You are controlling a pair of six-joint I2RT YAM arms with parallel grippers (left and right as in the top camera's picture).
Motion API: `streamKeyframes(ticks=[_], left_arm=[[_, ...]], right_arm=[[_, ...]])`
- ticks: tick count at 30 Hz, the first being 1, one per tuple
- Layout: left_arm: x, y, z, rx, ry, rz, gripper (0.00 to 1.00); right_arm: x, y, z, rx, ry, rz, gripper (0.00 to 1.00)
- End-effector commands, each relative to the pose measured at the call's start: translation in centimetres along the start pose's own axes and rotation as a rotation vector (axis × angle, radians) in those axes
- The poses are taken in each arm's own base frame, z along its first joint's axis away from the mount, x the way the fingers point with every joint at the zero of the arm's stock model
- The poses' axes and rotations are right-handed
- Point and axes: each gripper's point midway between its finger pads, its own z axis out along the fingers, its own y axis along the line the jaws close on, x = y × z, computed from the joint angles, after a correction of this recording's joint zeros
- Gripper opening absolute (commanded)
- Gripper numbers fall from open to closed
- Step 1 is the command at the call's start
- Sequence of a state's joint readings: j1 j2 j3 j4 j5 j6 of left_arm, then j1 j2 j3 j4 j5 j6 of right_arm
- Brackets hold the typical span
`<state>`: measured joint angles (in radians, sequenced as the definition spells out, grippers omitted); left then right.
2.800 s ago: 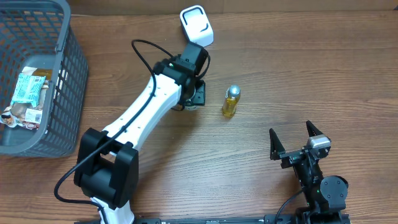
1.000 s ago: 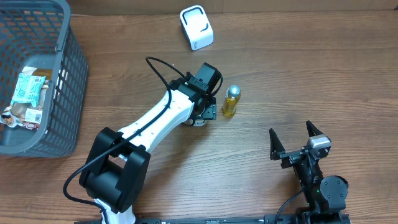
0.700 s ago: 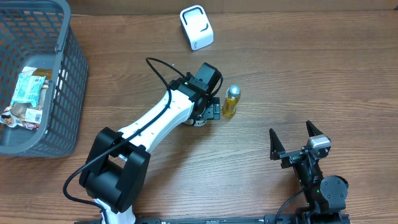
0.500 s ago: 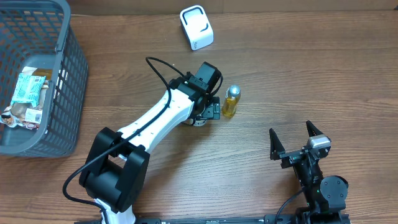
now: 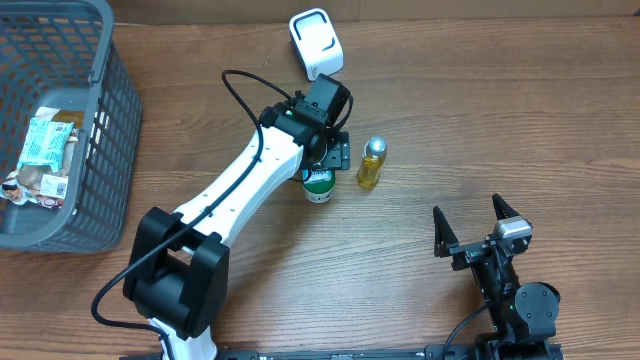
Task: Scan the item barcode
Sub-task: 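Lower the tub onto the table beside the yellow bottle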
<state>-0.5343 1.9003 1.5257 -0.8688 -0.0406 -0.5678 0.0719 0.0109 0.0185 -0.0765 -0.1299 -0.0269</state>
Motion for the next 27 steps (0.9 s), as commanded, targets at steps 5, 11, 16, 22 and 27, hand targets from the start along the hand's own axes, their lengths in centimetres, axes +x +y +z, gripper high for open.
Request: streamKeyframes(ticks=[5,11,16,22,27], left_arm=[[-0.1,0.3,-1.0,0.042,0.028,-0.004,0.75],[0.2,0.5,-1.0,0.034,0.041,0.01,0.63],[0.5,0.6,-1.0,0.028,0.051,0.013,0.6],[0.4,0.7,-0.9,0.028,0.05,0.016,0.44],[-0.3,0.5,-1.4,0.039,0.03,0.039,0.38]], right_arm=[[0.2,-0.2,0.0,0.011,-0.001,-0.007,1.0],[0.3,-0.2,0.0,0.011,-0.001,-0.007,1.0],[0.2,-0.2,0.0,0.011,-0.001,-0.007,1.0],[0.3,-0.2,0.0,0.011,-0.001,-0.007,1.0],[0.2,-0.2,0.0,0.011,-0.001,-0.007,1.0]])
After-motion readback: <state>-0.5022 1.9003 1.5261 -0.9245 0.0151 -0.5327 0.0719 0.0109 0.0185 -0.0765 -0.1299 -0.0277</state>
